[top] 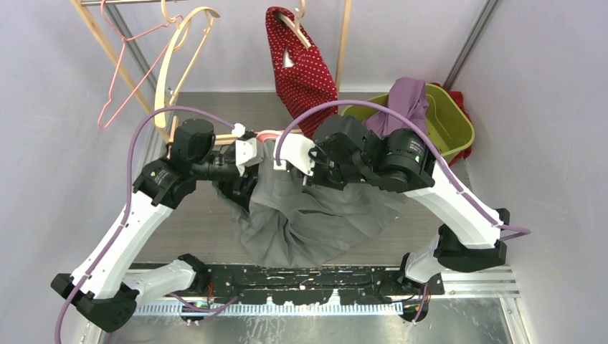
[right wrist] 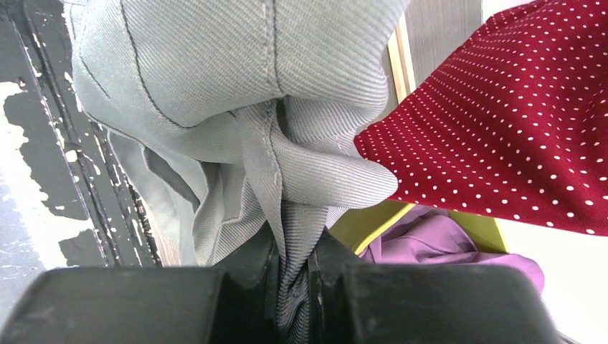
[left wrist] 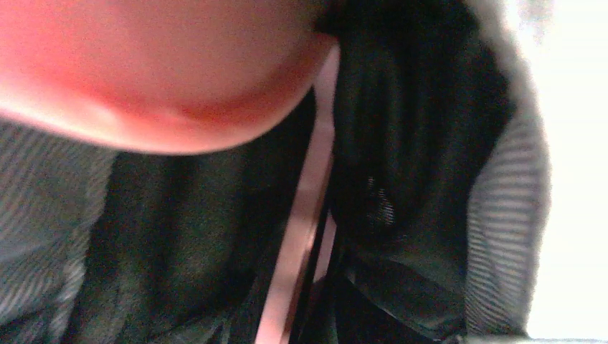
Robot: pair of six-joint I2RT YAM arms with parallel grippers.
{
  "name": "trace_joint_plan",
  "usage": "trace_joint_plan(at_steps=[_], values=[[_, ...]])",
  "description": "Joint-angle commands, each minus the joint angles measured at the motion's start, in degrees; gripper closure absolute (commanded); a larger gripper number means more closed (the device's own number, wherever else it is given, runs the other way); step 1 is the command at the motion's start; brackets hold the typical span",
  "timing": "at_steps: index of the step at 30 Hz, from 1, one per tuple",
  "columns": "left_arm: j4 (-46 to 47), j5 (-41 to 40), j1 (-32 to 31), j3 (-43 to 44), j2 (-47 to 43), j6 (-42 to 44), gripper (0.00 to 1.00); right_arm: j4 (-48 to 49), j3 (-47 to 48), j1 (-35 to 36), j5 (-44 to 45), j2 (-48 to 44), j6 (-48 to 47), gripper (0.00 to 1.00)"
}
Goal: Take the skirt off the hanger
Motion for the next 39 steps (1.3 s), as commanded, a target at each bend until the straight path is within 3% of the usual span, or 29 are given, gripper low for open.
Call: trace_joint_plan(at_steps=[1, 5, 9, 16, 23, 29, 34, 35, 37, 39], values=[[4.2, -11.6, 0.0, 1.9, -2.4, -4.1, 1.0, 10.8, 0.8, 0.5, 2.0, -3.9, -1.1, 0.99], [8.7, -28.2, 0.0, 1.9, -5.8, -5.0, 1.0, 13.9, -1.7, 0.5, 6.1, -4.2, -1.5, 0.99], [9.1, -36.2, 0.0, 4.6, -7.0, -4.6, 1.0, 19.6, -5.9, 0.5, 12.5, -4.1, -3.7, 0.99], [3.7, -26.2, 0.0, 11.2, -6.6, -6.6, 1.0, 36.1, -10.9, -0.1, 24.9, -2.7, -8.5, 0.99], [0.1, -15.7, 0.0, 13.2, -9.8, -10.4, 1.0, 47.4, -13.4, -3.6, 31.3, -1.2, -11.5, 0.99], [0.1, -8.5, -0.2, 10.8, -10.4, -11.8, 1.0, 57.1, -15.8, -5.0, 30.6, -0.7, -13.8, 0.99], [1.5, -9.3, -0.3, 9.4, -11.7, -5.5, 1.0, 56.4, -14.6, -5.3, 28.4, -0.4, -13.9, 0.99], [3.7, -10.6, -0.3, 9.0, -12.9, -4.6, 0.98, 56.2, -14.8, -5.4, 28.3, -0.6, -14.0, 0.99], [7.6, -11.7, -0.3, 8.6, -15.2, -3.1, 0.86, 56.0, -15.5, -5.4, 28.2, -0.9, -13.8, 0.99], [7.1, -11.2, -0.3, 11.3, -15.0, -2.7, 0.78, 56.0, -15.9, -5.6, 27.9, -1.3, -13.2, 0.99]])
